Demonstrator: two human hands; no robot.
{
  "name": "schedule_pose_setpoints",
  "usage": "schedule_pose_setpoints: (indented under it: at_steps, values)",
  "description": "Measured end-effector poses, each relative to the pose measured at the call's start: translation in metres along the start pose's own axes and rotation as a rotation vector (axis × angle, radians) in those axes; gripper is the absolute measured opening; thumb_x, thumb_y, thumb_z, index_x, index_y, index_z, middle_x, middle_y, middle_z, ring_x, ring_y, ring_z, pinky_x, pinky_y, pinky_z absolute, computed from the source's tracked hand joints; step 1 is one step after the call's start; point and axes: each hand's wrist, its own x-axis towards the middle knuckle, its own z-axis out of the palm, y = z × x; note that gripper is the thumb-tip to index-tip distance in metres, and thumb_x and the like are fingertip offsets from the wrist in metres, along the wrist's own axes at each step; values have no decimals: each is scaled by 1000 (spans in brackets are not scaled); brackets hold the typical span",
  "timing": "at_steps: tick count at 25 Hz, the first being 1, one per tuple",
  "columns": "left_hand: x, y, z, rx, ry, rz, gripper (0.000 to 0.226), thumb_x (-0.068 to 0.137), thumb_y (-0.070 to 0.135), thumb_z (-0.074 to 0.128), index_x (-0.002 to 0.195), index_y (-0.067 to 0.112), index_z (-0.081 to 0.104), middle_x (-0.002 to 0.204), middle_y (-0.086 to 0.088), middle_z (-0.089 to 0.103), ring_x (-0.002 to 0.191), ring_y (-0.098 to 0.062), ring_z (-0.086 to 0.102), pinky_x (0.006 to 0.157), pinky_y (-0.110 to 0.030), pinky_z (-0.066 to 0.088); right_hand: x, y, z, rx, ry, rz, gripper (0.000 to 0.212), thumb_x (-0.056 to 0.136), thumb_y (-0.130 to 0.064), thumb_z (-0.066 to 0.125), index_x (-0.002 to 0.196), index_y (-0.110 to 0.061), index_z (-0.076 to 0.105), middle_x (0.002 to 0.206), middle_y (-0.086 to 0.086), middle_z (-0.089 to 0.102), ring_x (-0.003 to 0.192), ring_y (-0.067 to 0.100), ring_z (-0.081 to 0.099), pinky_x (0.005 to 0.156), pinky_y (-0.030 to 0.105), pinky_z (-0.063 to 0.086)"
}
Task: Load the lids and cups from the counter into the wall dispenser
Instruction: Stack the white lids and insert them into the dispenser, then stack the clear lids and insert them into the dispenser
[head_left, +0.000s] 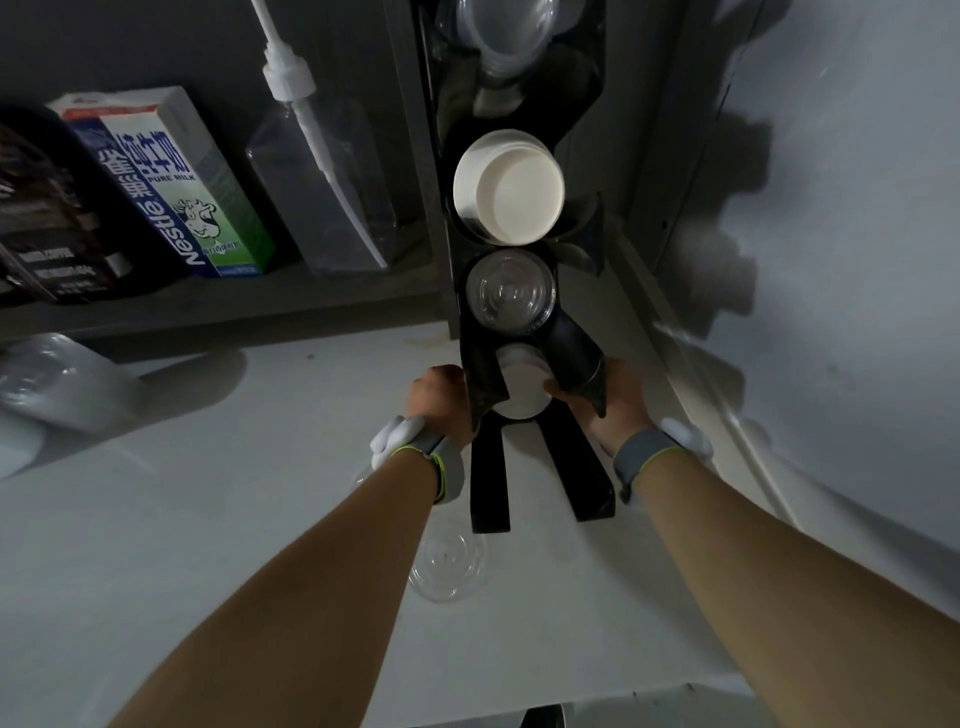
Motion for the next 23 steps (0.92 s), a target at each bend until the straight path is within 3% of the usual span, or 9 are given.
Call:
schedule_pose_setpoints:
  at_steps: [4,8,10,13,18,23]
  values:
    - [-4,-7,-8,-55,-24,-30,27,83,34,69,106,20,67,106,-9,70,98,-33,66,69,-27,43,-19,-14,-13,-192,-69,-30,23,84,-14,68,99,3,71,100,20,72,98,24,65,80,37,51]
    - [-20,-36,-33,44,-167,29,28,84,40,64,105,25,72,106,-5,72,96,-30,68,82,-30,55,-50,-21,-37,-287,-53,36,28,89,-18,58,97,7,68,87,13,63,85,19,55,72,29,39]
    - [-33,-64,-49,184,-289,98,28,83,41,64,107,29,71,111,-2,70,98,-26,68,87,-29,54,-74,-20,-50,-415,-29,65,30,90,-20,54,105,2,69,107,17,68,99,26,61,82,30,45]
    - [-55,-108,-72,424,-371,197,29,82,41,64,108,29,70,114,0,71,101,-23,67,86,-28,53,-120,-17,-58,-780,-51,119,40,97,-22,44,132,-7,56,146,12,48,132,32,46,107,34,39]
    - [-87,-162,-104,544,-383,259,37,81,43,66,114,27,67,123,-3,64,112,-25,61,92,-30,48,-183,-6,-25,-889,-110,275,51,93,-24,49,141,-8,45,146,15,48,129,34,50,105,38,43]
    - [-109,-211,-140,566,-409,257,43,86,44,63,123,23,62,130,-3,59,118,-24,57,99,-33,46,-220,-22,57,-906,-256,193,48,90,-26,54,134,-8,52,138,14,55,122,34,56,102,39,47]
